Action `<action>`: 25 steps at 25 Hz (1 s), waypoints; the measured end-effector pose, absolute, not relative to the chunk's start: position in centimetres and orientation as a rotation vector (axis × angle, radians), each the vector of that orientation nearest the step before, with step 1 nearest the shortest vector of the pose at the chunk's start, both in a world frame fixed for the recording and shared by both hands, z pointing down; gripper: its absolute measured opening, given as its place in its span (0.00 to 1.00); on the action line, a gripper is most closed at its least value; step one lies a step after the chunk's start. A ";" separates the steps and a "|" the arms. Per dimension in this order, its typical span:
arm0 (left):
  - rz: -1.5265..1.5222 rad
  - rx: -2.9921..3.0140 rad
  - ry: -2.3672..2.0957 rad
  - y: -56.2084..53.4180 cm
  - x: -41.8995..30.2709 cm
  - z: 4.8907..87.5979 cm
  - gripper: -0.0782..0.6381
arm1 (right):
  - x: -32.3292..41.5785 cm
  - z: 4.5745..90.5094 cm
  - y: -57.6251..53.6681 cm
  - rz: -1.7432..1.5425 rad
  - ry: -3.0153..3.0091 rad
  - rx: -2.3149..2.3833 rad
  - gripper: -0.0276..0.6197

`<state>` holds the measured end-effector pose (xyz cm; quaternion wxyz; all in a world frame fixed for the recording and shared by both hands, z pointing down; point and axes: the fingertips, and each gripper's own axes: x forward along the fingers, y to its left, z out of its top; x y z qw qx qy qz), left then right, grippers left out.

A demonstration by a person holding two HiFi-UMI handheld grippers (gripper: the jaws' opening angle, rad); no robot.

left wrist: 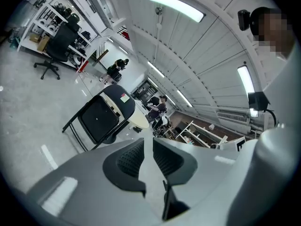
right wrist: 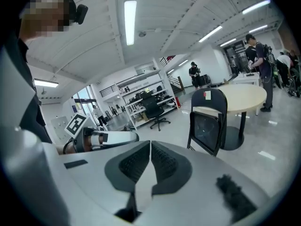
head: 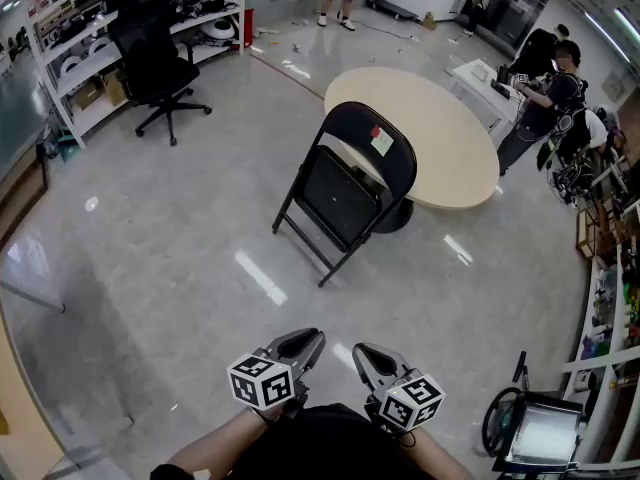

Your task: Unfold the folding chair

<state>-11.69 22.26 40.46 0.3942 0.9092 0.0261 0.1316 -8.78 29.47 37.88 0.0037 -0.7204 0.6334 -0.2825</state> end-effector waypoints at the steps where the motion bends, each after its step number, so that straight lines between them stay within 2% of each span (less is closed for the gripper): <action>1: 0.329 2.304 0.074 21.6 -11.4 40.4 0.20 | -8.6 37.8 28.9 -0.889 1.983 -2.271 0.06; 16: 0.349 2.299 0.083 16.9 -6.5 41.3 0.20 | -4.3 39.2 24.9 -0.929 1.952 -2.274 0.06; 25: 0.351 2.325 -0.080 14.3 -0.6 41.1 0.20 | 3.9 38.6 21.7 -0.880 2.039 -2.141 0.06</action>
